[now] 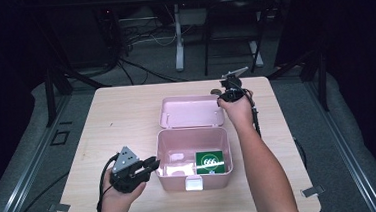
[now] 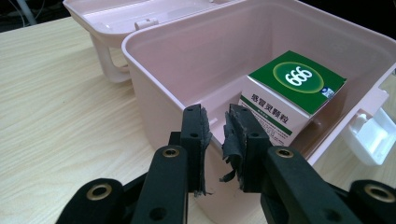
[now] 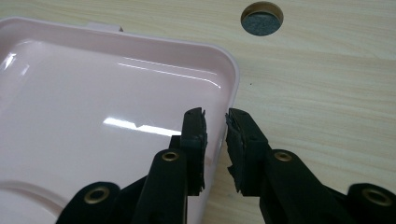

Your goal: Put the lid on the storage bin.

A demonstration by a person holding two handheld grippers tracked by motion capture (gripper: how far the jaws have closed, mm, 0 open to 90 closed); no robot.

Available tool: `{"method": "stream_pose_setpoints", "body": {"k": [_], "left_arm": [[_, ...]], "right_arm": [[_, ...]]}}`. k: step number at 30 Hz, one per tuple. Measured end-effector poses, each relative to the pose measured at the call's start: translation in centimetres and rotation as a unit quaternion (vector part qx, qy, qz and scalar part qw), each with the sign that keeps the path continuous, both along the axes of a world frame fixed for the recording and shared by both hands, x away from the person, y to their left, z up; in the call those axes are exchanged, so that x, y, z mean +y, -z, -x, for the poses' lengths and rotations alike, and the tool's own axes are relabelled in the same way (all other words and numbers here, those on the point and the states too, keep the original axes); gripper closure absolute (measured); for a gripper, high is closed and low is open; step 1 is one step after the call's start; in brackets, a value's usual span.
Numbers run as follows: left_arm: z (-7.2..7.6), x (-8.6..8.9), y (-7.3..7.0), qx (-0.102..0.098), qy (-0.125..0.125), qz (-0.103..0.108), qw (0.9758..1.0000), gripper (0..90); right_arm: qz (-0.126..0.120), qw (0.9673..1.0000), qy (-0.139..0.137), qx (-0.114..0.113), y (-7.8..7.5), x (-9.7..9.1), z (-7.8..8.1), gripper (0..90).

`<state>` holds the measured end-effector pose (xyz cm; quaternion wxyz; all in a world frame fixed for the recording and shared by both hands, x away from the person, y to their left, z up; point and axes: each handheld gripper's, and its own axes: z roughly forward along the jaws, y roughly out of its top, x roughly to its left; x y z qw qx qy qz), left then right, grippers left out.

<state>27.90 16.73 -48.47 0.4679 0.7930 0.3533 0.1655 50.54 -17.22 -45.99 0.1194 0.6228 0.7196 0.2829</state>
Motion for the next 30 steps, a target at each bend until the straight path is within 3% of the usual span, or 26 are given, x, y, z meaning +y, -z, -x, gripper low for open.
{"method": "stream_pose_setpoints", "body": {"k": [21,25,30], "left_arm": [[0.0,0.0,0.0,0.002,-0.003,0.004,1.0,76.9],[0.0,0.0,0.0,0.003,-0.004,0.005,1.0,76.9],[0.0,0.0,0.0,0.003,-0.004,0.004,1.0,77.0]], "right_arm": [[0.007,0.9992,0.017,0.034,1.5,0.4,-1.0,81.9],[-0.003,0.9993,0.021,0.03,1.4,0.3,-0.9,82.8],[0.005,0.9995,0.023,0.02,1.0,0.4,-0.7,83.8]]}}
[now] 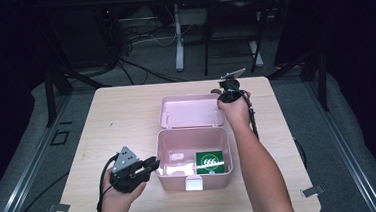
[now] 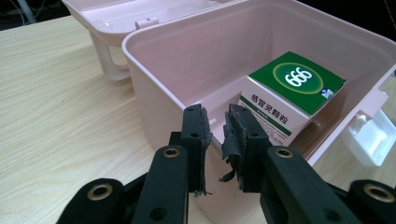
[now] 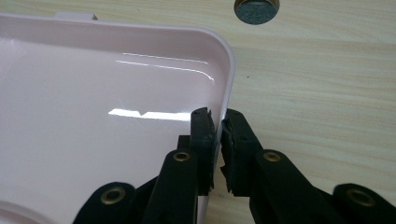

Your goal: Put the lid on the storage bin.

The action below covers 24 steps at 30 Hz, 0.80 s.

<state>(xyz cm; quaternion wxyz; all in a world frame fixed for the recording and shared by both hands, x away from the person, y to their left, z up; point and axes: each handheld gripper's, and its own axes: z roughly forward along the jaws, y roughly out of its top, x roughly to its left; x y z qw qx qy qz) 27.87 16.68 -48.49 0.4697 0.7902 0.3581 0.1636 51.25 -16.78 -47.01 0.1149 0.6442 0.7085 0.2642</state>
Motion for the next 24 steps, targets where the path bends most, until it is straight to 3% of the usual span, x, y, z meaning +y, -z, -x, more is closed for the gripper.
{"method": "stream_pose_setpoints", "body": {"k": [24], "left_arm": [[0.0,0.0,0.0,0.0,-0.001,0.003,1.0,77.5]], "right_arm": [[-0.018,0.998,0.001,-0.06,-2.7,-0.4,1.5,86.1]]}}
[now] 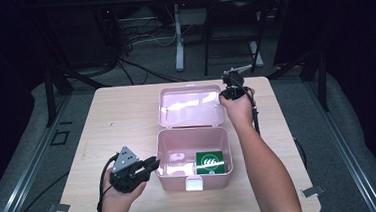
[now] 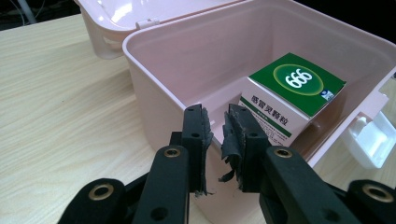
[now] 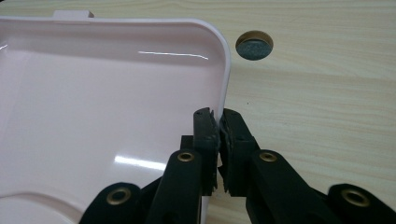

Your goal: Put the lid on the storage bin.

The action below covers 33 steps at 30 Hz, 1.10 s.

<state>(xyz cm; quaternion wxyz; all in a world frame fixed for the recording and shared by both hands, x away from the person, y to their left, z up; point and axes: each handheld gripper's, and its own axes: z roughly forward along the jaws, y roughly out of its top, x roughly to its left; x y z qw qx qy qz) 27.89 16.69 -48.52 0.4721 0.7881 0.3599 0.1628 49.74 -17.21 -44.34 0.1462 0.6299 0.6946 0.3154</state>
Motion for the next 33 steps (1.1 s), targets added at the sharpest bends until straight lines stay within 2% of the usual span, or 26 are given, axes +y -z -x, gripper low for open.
{"method": "stream_pose_setpoints", "body": {"k": [10,11,20,33], "left_arm": [[0.0,0.0,0.0,0.0,-0.001,0.001,1.0,77.7],[0.0,0.0,0.0,0.0,-0.001,0.001,1.0,77.8],[0.0,0.0,0.0,0.0,-0.001,0.0,1.0,77.8],[0.0,0.0,0.0,-0.002,-0.001,-0.001,1.0,77.8]], "right_arm": [[-0.001,0.9997,-0.006,-0.025,-1.1,-0.1,0.8,86.4],[0.0,0.9997,-0.008,-0.023,-1.3,-0.1,1.0,86.5],[0.002,0.9988,-0.018,-0.046,-2.9,0.0,2.0,87.0],[0.0,0.9968,-0.032,-0.073,-4.2,-0.3,3.6,87.1]]}}
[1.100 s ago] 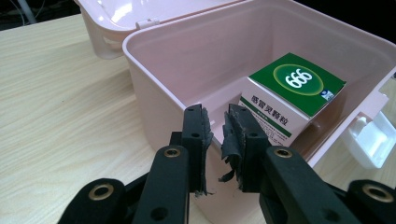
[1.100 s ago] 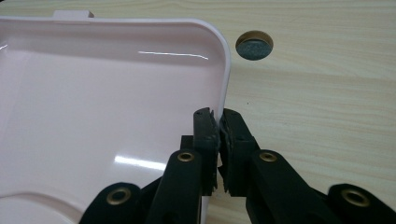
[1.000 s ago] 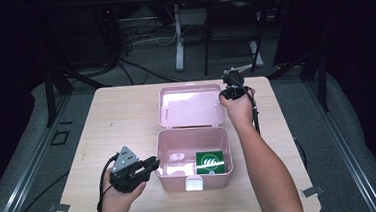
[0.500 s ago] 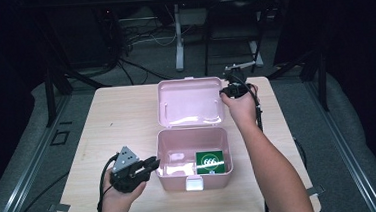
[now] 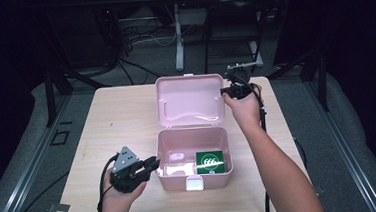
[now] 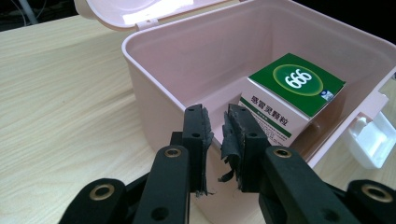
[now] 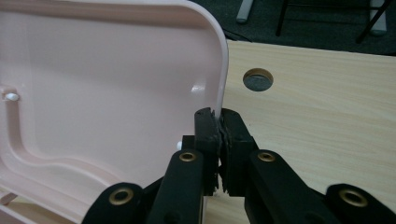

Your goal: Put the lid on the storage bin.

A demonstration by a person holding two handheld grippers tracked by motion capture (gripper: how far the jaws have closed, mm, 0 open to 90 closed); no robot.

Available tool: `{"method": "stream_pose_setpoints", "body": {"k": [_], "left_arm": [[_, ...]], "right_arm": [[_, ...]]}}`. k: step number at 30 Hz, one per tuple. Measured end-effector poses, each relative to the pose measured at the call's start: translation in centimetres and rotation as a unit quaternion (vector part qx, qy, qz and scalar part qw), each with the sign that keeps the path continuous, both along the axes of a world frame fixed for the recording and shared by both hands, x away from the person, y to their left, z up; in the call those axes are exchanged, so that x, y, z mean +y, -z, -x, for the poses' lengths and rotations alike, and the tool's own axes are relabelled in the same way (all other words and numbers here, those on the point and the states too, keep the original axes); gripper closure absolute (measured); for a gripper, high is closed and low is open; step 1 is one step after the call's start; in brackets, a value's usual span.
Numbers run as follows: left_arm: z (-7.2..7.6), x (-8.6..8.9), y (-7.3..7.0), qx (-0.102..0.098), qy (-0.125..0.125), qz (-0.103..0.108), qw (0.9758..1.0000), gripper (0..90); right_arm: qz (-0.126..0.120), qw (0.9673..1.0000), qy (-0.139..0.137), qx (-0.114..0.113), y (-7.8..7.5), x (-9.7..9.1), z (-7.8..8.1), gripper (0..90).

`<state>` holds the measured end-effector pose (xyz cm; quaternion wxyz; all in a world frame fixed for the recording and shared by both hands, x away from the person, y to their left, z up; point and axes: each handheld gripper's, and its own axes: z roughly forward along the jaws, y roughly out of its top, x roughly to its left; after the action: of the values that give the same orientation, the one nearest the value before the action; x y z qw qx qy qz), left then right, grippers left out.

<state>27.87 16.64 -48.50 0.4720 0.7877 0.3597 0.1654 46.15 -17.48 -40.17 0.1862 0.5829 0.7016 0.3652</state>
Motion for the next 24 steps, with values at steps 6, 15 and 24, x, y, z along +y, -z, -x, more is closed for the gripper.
{"method": "stream_pose_setpoints", "body": {"k": [6,15,24], "left_arm": [[0.0,0.0,0.0,0.0,0.0,0.0,1.0,77.9],[0.0,0.0,0.0,-0.001,-0.001,0.0,1.0,77.9],[0.0,0.0,0.0,-0.001,-0.001,0.001,1.0,77.9]], "right_arm": [[-0.008,0.9999,-0.007,-0.011,-0.5,-0.3,0.9,87.4],[-0.009,0.9992,-0.02,-0.032,-1.1,-0.6,2.2,87.6],[-0.01,0.9979,-0.035,-0.053,-1.5,-0.8,3.7,87.5]]}}
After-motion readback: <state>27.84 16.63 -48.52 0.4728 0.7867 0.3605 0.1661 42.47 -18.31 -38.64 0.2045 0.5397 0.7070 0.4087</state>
